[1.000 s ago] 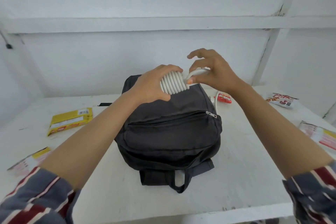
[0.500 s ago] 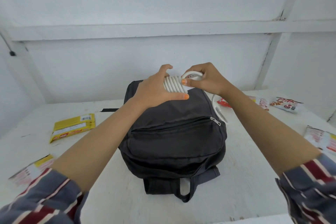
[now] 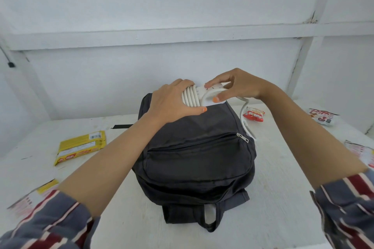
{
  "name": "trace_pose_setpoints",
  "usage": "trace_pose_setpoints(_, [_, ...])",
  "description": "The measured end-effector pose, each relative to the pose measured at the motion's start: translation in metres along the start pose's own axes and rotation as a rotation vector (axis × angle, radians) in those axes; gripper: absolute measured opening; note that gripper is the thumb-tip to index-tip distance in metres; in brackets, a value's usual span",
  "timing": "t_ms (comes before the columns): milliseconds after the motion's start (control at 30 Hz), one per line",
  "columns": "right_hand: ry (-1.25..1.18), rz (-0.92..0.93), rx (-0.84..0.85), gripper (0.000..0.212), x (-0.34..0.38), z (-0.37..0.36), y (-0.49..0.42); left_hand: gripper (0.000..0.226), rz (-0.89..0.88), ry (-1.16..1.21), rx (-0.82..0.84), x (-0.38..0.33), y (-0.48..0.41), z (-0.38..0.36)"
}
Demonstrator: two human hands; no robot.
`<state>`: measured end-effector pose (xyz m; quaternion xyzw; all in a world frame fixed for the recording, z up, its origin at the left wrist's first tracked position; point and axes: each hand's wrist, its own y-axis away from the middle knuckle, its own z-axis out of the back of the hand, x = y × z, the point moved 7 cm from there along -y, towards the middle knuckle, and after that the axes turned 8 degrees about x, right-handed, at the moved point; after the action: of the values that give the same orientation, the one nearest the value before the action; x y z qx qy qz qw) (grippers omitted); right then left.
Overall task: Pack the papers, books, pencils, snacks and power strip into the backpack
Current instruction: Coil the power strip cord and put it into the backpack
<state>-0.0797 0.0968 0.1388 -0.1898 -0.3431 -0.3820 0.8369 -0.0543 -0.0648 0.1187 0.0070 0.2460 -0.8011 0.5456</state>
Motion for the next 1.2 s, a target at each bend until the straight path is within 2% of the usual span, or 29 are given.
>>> trace_pose_setpoints(100, [-0.046,-0.078,0.036,0.042,-0.011,0.007,0.008,0.092,0.007,-0.028,-0.031,0.003,0.0,0.006])
trace_pose_setpoints(233, [-0.015,-0.162,0.06,0.018,-0.019,0.015,0.017,0.094,0.018,-0.066,-0.049,0.007,0.002,0.008])
trace_pose_setpoints(467, [-0.129,0.108,-0.181,0.001,-0.004,0.019,0.001,0.092,-0.081,-0.105,-0.101,-0.001,0.004,0.007])
trace_pose_setpoints(567, [-0.198,0.123,-0.22,0.012,-0.008,0.016,-0.008,0.09,-0.12,-0.112,-0.158,-0.002,0.003,0.011])
trace_pose_setpoints(667, [-0.254,0.088,-0.149,0.022,-0.01,0.01,-0.015,0.085,-0.169,-0.094,-0.212,-0.002,0.006,0.013])
trace_pose_setpoints(900, [-0.509,0.012,-0.083,0.02,-0.012,0.0,-0.033,0.077,-0.316,-0.108,-0.253,-0.015,0.008,0.017])
trace_pose_setpoints(1033, [-0.607,-0.024,-0.143,0.022,-0.033,-0.017,-0.034,0.074,-0.311,-0.153,-0.21,-0.011,0.006,0.018])
trace_pose_setpoints(1133, [-0.653,-0.034,-0.099,0.02,-0.048,-0.033,-0.034,0.07,-0.243,-0.123,-0.131,-0.004,0.004,0.015])
trace_pose_setpoints(1200, [-0.618,-0.101,-0.062,0.032,-0.058,-0.042,-0.032,0.07,-0.17,-0.076,-0.118,0.003,0.002,0.018])
